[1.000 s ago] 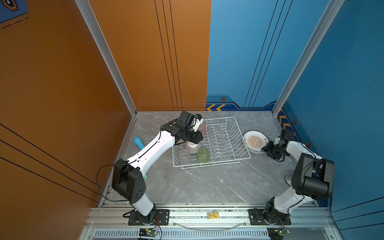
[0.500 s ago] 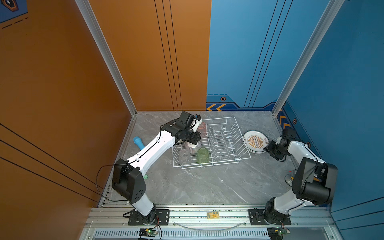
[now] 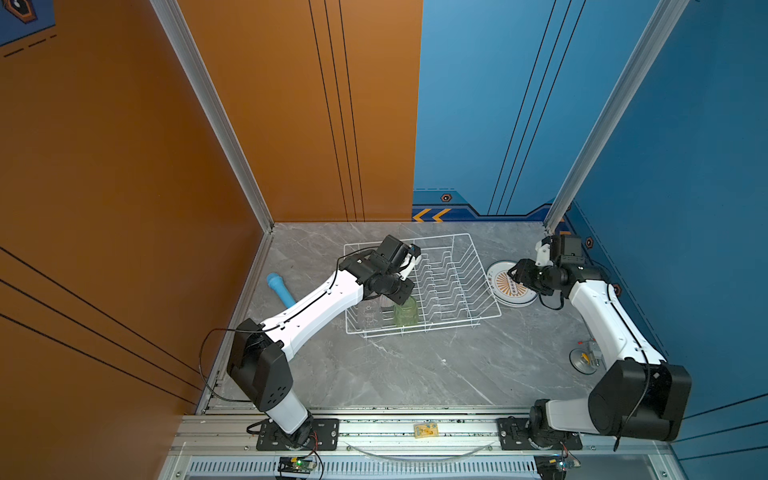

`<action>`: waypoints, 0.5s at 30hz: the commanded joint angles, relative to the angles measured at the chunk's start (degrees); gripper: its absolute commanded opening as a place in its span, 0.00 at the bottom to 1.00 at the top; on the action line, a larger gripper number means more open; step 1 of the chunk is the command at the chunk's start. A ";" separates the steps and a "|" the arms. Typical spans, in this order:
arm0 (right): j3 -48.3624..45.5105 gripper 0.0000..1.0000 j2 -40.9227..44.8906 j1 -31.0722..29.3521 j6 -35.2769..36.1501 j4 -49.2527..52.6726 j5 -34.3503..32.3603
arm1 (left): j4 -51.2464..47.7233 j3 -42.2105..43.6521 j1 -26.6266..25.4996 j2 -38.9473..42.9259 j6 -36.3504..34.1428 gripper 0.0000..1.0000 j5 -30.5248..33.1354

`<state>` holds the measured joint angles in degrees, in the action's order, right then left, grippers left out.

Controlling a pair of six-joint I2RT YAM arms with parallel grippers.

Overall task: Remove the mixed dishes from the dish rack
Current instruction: 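Open the right gripper and raise it while the left gripper reaches toward the green glass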

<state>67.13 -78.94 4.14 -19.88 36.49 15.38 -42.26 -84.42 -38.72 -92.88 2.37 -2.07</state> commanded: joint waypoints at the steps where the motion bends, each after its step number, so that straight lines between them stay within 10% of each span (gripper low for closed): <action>1: 1.86 0.58 0.99 -3.37 0.28 2.01 0.39 | -1.15 0.53 -0.45 2.57 -0.76 0.31 3.15; 15: -0.96 0.58 3.33 -10.07 0.13 0.47 -0.15 | 2.77 7.52 -6.69 7.96 1.72 0.49 7.17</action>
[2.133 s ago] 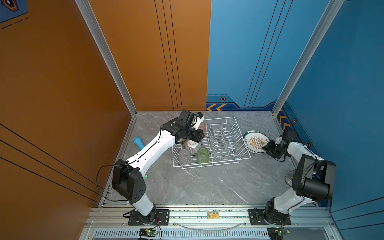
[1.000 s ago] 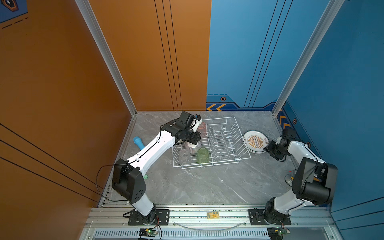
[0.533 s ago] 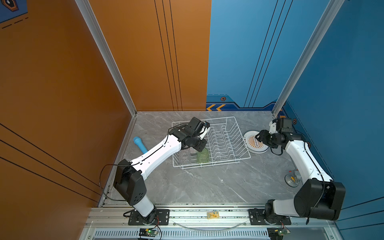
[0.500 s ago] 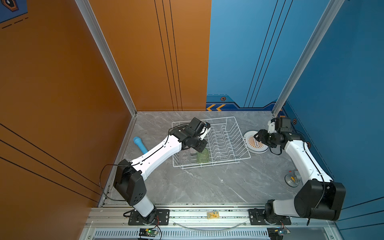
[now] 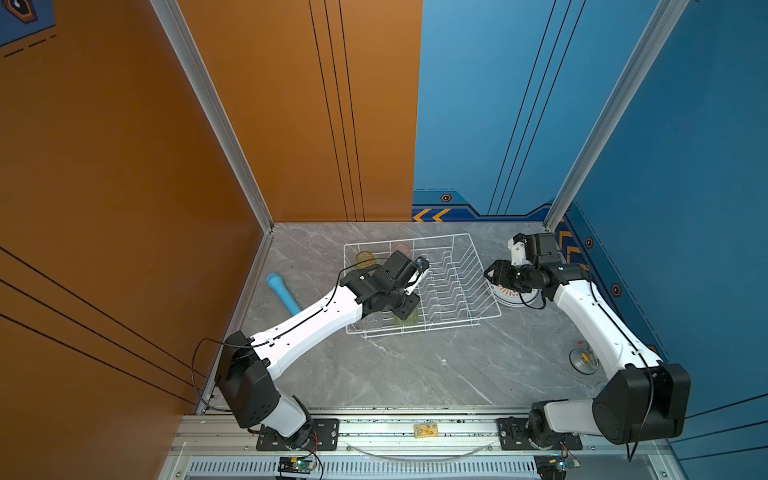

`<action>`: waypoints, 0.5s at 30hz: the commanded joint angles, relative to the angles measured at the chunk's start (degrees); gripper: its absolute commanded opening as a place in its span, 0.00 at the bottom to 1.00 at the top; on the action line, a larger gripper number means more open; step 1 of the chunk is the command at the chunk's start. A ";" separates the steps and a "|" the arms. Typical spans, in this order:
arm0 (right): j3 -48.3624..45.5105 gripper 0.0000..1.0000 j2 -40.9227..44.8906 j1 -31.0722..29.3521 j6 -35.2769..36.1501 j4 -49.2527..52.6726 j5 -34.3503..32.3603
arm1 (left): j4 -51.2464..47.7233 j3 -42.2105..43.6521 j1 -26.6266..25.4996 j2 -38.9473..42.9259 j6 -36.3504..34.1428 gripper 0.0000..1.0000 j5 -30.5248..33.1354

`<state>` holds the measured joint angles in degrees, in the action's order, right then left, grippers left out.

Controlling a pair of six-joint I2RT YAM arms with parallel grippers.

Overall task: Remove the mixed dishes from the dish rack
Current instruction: 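Open the right gripper and raise it while the left gripper reaches toward the green glass, then lower the left gripper around the green glass in the rack and close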

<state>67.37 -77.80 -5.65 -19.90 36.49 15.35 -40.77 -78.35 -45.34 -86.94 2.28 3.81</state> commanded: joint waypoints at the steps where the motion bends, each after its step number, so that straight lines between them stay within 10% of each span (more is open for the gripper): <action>1: -1.74 0.58 2.74 -0.33 0.17 0.38 -0.17 | 1.40 1.81 -0.18 2.20 2.06 0.51 0.47; 15: -6.62 0.58 6.37 -0.59 0.80 -3.50 0.21 | 1.86 2.88 -4.79 2.11 4.06 0.68 8.25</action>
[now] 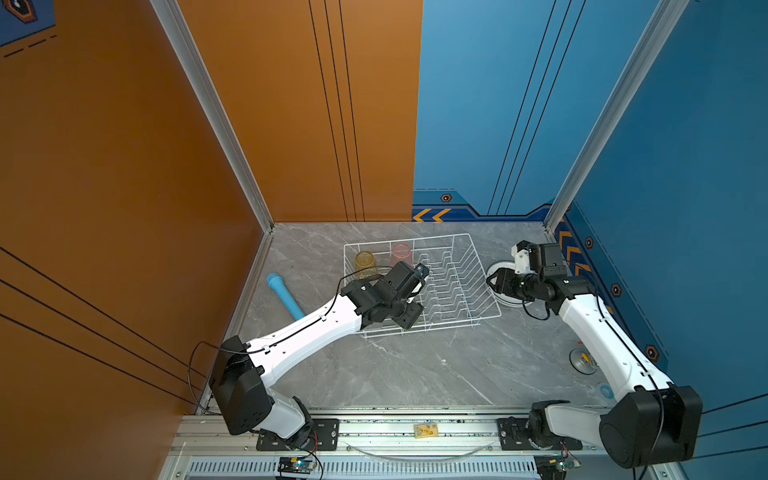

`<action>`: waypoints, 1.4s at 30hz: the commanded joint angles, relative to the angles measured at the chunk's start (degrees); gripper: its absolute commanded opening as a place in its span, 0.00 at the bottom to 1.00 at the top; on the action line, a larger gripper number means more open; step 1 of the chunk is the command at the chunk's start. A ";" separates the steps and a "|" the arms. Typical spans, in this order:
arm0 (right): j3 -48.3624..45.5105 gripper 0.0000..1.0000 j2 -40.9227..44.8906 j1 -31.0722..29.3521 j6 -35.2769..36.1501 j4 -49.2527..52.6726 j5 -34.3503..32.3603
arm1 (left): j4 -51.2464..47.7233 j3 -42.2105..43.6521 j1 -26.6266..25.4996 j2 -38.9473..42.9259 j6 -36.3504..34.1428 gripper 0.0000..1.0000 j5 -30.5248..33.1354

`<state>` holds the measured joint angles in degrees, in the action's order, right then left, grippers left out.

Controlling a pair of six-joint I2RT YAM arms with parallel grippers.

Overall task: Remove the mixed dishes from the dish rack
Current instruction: 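Lower the left gripper around the green glass in the rack and close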

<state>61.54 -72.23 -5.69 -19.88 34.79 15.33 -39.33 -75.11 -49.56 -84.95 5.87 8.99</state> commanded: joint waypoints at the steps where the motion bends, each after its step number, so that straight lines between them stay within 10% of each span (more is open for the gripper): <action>1: -0.92 0.58 0.77 -0.58 0.74 -2.04 0.30 | 0.42 -0.75 -0.89 -0.43 0.28 0.70 3.61; 18: -4.27 0.58 2.09 -1.25 0.62 -6.00 0.07 | -4.75 -7.35 -1.50 -10.05 2.78 0.91 8.03; 42: -4.89 0.59 0.21 -1.25 0.51 -7.46 -0.16 | -9.45 -12.88 4.00 -20.06 10.65 0.83 -2.42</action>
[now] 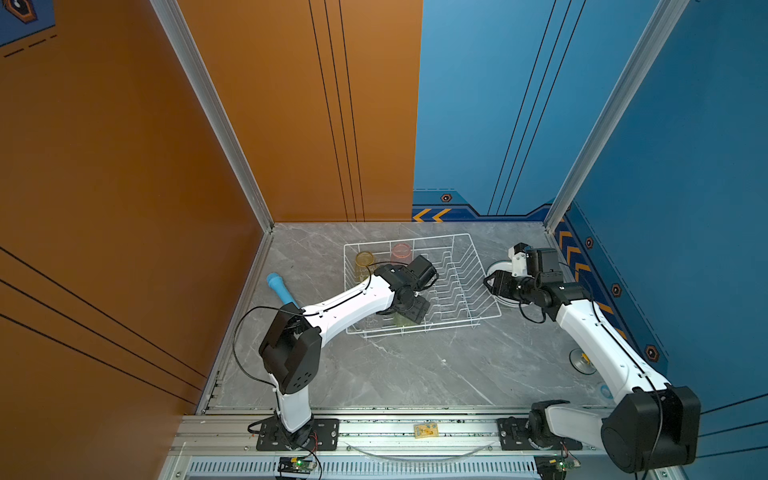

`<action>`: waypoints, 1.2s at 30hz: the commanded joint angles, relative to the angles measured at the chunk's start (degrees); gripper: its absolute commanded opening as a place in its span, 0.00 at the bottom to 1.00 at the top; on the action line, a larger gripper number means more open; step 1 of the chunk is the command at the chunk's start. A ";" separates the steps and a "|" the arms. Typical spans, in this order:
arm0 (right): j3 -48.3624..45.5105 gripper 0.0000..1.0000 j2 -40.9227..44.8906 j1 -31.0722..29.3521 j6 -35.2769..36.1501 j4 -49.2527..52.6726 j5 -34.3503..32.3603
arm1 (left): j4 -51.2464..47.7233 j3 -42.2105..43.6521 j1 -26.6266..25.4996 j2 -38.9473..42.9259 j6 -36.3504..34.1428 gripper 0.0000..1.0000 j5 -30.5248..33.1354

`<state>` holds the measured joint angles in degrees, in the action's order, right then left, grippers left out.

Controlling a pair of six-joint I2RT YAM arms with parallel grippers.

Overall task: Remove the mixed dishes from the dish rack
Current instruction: 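Lower the left gripper around the green glass in the rack and close, then lift the green glass with the left gripper while the right gripper reaches toward it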

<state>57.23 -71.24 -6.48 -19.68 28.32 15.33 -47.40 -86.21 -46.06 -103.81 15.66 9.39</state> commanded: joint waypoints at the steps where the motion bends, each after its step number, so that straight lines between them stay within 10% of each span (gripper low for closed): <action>1: -0.54 0.59 -0.95 -0.46 0.32 -1.03 -0.21 | -1.32 -1.85 0.53 -1.30 0.89 0.83 -2.93; 28: -1.36 0.60 -1.99 -0.38 0.96 -1.33 -1.01 | -1.47 -2.64 1.47 -5.06 -0.26 0.85 -5.06; 36: -1.68 0.60 -2.27 -0.29 0.94 -1.33 -1.25 | -1.72 -2.31 1.79 -5.46 -0.72 0.64 -6.40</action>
<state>56.38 -73.06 -6.48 -19.44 27.81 15.09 -47.48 -88.12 -44.82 -108.25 15.66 4.82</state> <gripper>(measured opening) 0.596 0.676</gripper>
